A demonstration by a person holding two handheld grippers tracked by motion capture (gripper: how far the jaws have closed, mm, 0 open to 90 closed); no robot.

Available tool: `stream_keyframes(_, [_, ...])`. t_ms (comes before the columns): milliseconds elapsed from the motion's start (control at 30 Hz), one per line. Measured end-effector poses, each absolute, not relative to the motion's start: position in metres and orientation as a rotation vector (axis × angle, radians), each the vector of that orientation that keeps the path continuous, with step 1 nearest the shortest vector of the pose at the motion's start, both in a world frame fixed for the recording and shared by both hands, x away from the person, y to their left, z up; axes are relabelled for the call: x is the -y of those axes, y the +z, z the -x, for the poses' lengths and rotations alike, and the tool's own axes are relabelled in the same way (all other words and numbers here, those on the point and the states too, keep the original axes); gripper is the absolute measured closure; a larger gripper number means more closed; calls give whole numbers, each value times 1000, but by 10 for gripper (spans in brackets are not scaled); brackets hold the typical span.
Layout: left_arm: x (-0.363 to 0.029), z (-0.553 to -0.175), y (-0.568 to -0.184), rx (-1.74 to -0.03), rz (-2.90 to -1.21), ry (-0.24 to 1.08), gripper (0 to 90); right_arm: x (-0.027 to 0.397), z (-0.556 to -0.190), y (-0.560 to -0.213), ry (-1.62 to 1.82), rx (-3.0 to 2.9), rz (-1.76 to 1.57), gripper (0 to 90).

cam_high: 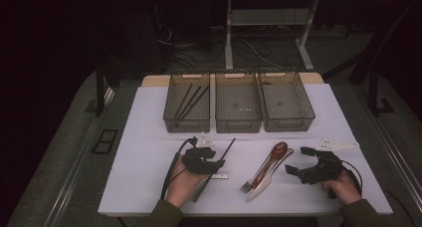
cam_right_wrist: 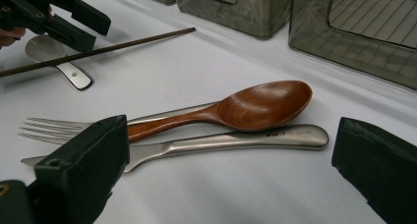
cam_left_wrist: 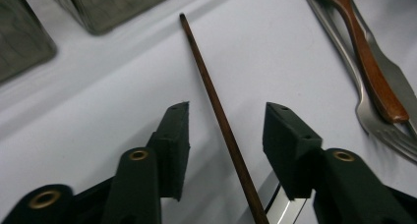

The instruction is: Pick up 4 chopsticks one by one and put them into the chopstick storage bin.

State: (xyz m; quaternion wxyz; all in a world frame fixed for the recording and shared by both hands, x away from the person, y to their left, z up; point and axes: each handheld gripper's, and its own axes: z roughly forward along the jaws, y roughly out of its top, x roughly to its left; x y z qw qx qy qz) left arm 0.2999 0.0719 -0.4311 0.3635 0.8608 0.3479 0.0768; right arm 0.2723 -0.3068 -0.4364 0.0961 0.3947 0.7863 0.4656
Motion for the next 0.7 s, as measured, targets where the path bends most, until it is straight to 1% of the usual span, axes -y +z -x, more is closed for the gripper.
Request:
stream_keyframes(333, [-68, -302, -436, -910, -2267, 155, 639, 307, -272, -436, 1380, -2330, -1167, 8])
stream_keyframes(500, [-66, -302, -439, -929, -2287, 151, 667, 307, -272, -436, 1380, -2329, -1168, 8])
stream_keyframes(700, [-65, -301, -438, -929, -2297, 176, 704, 307, -272, -436, 1380, -2329, -1168, 8])
